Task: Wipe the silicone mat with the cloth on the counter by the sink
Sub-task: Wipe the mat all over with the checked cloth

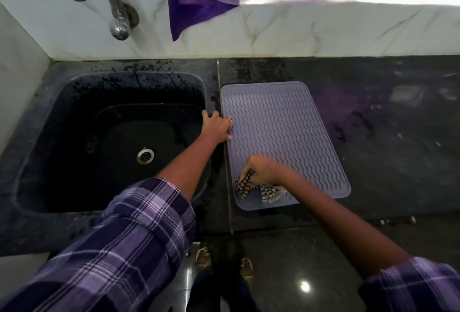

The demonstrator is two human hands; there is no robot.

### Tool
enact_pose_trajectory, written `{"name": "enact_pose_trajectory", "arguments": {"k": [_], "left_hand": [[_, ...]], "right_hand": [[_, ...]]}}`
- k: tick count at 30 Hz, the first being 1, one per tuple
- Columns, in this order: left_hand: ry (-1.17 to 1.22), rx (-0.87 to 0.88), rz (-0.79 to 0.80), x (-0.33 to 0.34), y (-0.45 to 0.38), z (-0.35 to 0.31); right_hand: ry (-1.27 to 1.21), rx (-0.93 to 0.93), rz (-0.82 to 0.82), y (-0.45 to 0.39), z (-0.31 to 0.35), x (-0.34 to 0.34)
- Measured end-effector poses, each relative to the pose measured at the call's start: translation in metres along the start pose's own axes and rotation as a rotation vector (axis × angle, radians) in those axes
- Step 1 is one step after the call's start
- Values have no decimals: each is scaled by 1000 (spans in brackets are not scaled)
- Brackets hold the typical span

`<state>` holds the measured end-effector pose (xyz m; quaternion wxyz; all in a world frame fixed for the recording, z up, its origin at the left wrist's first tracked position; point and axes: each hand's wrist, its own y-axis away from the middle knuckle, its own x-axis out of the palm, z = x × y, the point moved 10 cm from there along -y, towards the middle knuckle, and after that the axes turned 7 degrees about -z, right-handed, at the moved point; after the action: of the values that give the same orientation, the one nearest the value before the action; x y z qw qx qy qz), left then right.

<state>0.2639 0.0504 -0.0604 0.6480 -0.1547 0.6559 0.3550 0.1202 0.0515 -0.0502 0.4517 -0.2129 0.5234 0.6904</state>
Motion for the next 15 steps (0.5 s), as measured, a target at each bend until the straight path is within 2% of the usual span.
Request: {"name": "enact_pose_trajectory", "arguments": {"k": [4,7,10,12,15], "left_hand": [[-27,-18,0,-3,7,-4],[-21,-15,-34,-5,16,-11],[105,-11,-61,-9,28,-18],[169,-14,-10,-7,37,-24],[72,7,83,1,48,-30]], "right_hand": [[32,-44,48,29,3,33],[129,-16,103,33,-11,33],[168,-33,-63,26,-15,-3],[131,-72,-189,23,-9,-18],[106,-66,-216,26,-10,-5]]}}
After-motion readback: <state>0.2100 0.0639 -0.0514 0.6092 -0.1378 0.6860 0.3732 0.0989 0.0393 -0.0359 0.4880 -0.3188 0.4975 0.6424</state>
